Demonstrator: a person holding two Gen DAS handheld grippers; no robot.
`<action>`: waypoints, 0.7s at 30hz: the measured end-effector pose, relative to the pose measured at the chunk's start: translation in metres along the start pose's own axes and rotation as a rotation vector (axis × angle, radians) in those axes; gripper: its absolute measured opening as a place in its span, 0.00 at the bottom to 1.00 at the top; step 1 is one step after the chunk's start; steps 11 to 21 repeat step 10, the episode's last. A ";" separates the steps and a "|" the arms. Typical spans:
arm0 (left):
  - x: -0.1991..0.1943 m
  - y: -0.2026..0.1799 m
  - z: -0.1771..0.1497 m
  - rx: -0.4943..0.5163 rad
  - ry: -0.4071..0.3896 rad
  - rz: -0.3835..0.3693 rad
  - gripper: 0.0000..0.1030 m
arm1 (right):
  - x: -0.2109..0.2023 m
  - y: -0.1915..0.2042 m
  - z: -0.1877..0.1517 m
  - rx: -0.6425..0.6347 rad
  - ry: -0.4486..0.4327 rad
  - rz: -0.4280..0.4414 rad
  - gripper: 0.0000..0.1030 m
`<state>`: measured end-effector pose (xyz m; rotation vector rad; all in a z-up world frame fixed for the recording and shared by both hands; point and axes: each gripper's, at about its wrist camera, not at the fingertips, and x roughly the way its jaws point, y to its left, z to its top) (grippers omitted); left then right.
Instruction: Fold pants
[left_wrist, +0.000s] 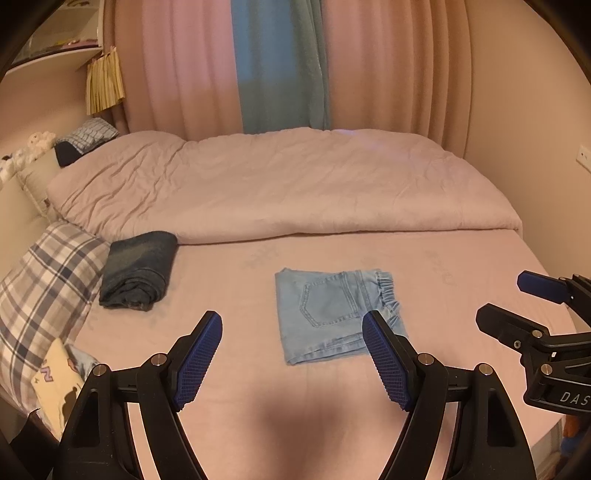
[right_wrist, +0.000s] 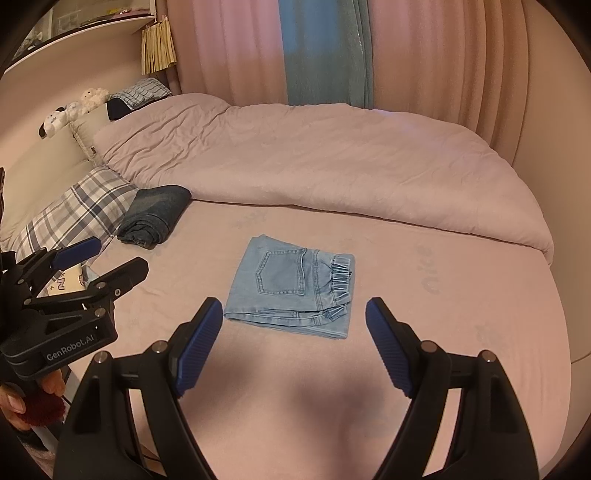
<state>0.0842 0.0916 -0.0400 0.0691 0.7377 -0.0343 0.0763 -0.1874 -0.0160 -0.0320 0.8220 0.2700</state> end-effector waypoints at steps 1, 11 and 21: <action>0.000 0.000 0.000 0.002 0.000 0.001 0.76 | 0.000 0.000 0.000 0.000 -0.001 -0.001 0.78; -0.002 0.000 -0.001 -0.004 0.001 -0.007 0.76 | -0.001 -0.001 0.000 -0.001 -0.001 0.003 0.78; -0.002 0.000 -0.001 -0.004 0.001 -0.007 0.76 | -0.001 -0.001 0.000 -0.001 -0.001 0.003 0.78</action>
